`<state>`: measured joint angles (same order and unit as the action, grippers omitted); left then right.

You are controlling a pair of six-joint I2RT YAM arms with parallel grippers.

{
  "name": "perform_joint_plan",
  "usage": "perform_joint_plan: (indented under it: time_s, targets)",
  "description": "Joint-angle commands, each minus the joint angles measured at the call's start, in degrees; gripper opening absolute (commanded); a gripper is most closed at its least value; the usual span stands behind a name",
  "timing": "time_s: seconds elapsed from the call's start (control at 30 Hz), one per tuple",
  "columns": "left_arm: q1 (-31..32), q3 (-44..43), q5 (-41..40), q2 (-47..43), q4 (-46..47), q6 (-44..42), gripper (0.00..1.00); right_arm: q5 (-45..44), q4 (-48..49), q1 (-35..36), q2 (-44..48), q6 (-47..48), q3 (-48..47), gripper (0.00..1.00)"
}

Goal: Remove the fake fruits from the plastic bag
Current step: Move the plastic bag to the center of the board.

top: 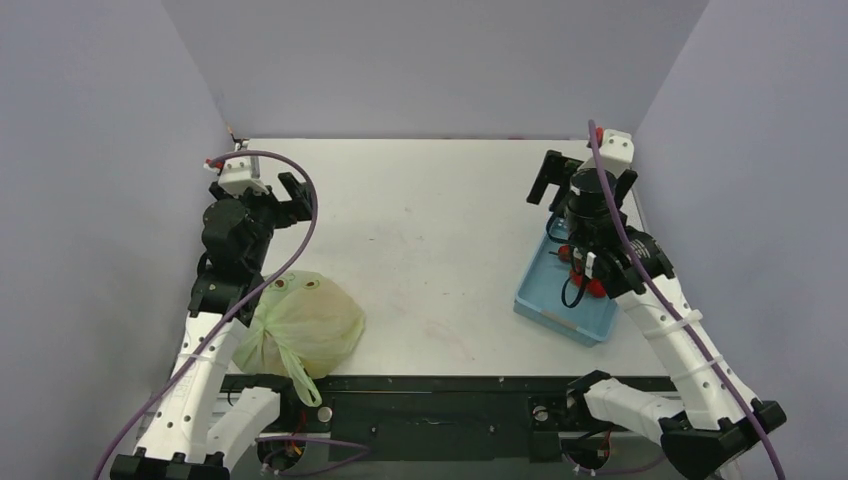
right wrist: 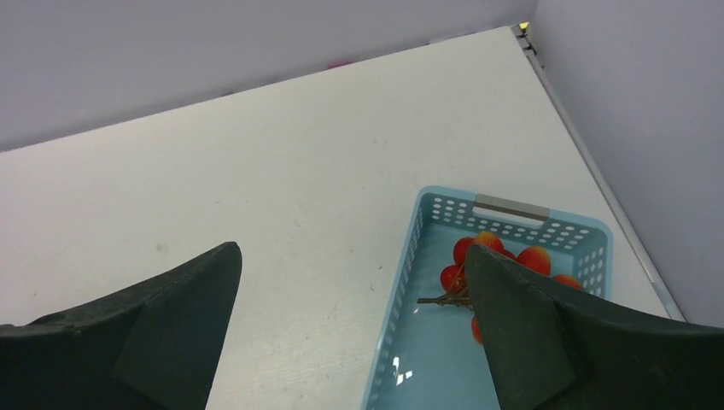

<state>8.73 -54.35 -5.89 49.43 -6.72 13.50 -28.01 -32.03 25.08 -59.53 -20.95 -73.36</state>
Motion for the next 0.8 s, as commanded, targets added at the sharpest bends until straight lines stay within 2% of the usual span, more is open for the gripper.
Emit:
perform_joint_plan:
  time_s: [0.0,0.17,0.3,0.43,0.57,0.67,0.77]
  targets:
    - [-0.7,1.9,0.8,0.3,1.6,1.9,0.95,-1.0,2.6,2.6,-3.5,-4.4,1.1,1.00]
    - [-0.7,4.3,-2.2,-0.2,3.2,2.4,0.95,2.9,4.8,5.5,-7.6,-11.0,2.4,1.00]
    - [-0.6,5.0,-3.5,0.3,3.8,3.6,0.95,2.1,7.2,9.2,-10.6,-16.4,4.2,1.00]
    - [-0.7,4.7,-7.0,2.8,2.8,4.2,0.95,4.5,12.3,12.6,-12.9,-20.7,7.3,1.00]
    - [-1.2,2.4,-9.6,5.8,-0.4,4.8,0.95,6.8,19.2,18.3,-17.3,-21.0,7.5,1.00]
    - [-1.8,2.4,-9.8,6.1,-0.7,4.4,0.95,12.7,22.6,24.0,-23.9,-19.0,3.8,1.00]
    - [-1.3,3.3,-12.3,4.9,0.0,3.4,0.95,13.1,25.6,30.7,-29.5,-16.6,0.5,1.00]
